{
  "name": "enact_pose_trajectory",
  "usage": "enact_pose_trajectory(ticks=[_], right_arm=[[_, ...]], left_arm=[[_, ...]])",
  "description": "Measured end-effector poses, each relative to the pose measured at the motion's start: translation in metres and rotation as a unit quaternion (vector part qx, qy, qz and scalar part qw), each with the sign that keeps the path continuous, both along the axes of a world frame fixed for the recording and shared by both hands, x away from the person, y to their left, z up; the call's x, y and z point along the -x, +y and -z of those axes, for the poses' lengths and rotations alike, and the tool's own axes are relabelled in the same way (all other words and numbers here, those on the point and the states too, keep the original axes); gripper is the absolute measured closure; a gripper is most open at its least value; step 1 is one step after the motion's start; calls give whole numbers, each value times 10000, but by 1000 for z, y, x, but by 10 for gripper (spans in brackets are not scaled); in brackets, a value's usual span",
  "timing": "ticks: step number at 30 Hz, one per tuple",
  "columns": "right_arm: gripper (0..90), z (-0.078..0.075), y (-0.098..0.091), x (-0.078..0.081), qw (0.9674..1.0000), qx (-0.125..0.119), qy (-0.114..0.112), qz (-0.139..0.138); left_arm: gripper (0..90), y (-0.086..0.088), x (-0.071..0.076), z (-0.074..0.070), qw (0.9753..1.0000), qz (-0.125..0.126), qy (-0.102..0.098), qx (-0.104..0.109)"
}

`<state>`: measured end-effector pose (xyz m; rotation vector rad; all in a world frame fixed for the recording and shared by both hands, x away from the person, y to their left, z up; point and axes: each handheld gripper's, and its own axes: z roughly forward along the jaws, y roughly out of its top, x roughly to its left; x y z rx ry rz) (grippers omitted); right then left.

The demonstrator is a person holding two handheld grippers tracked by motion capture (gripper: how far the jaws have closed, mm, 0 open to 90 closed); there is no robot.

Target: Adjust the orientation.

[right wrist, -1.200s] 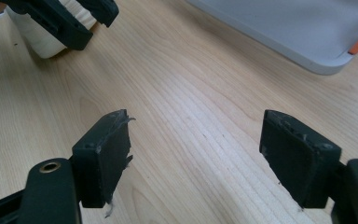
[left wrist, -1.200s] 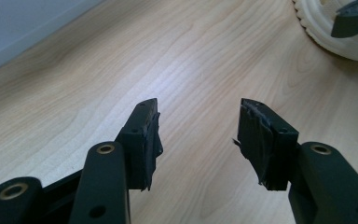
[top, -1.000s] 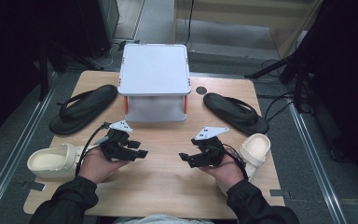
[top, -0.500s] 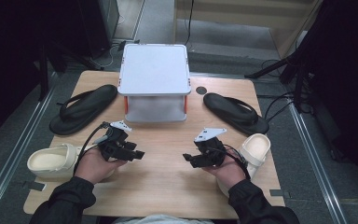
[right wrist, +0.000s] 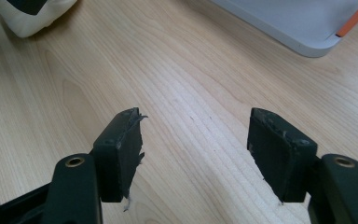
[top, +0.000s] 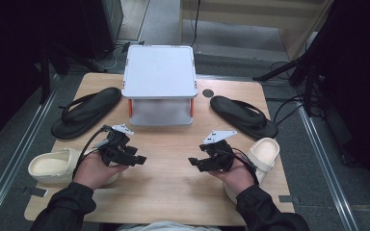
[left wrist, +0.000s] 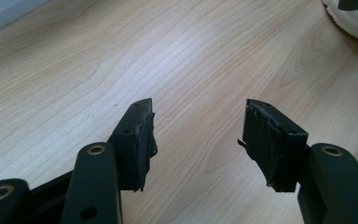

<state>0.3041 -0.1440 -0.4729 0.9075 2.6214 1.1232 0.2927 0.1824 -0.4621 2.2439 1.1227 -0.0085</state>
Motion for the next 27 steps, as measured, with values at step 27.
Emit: enact_pose_trajectory(ticks=[27], right_arm=[[349, -1, 0, -8, 9999, -104, 34, -103]], left_arm=[[439, 57, 20, -33, 9970, -775, 3, -74]])
